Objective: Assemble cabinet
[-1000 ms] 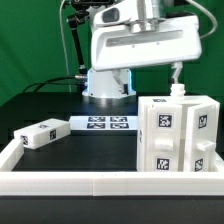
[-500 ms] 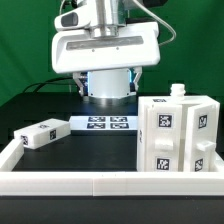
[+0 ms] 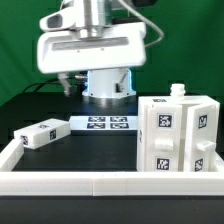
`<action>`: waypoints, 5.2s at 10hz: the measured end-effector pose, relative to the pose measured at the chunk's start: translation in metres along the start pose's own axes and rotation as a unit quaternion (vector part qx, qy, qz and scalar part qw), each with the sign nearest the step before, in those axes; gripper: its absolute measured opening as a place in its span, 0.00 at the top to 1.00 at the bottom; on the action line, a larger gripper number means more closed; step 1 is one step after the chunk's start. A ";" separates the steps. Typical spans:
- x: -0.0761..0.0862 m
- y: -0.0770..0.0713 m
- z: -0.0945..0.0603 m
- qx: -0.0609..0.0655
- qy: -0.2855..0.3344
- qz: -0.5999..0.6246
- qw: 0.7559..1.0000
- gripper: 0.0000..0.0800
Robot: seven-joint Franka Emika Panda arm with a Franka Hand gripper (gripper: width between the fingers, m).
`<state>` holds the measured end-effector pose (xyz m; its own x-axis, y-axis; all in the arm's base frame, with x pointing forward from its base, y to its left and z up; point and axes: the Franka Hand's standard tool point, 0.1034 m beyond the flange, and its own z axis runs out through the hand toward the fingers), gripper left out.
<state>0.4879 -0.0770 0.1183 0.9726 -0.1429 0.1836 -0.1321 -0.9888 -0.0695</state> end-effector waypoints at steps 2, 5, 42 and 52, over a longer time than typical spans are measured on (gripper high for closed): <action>-0.003 0.015 0.003 -0.006 0.002 0.013 1.000 0.00; -0.003 0.013 0.004 -0.004 0.003 0.086 0.996 0.00; -0.080 0.099 0.078 -0.079 -0.022 0.226 0.971 0.30; 0.005 -0.092 -0.018 0.014 -0.043 0.329 0.943 0.30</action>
Offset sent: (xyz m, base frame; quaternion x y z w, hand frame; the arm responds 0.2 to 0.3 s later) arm 0.0000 0.0000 0.0000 0.0000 0.0000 0.1938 0.9810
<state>0.5020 0.0129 0.1432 0.6936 -0.7203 0.0107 -0.7091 -0.6852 -0.1662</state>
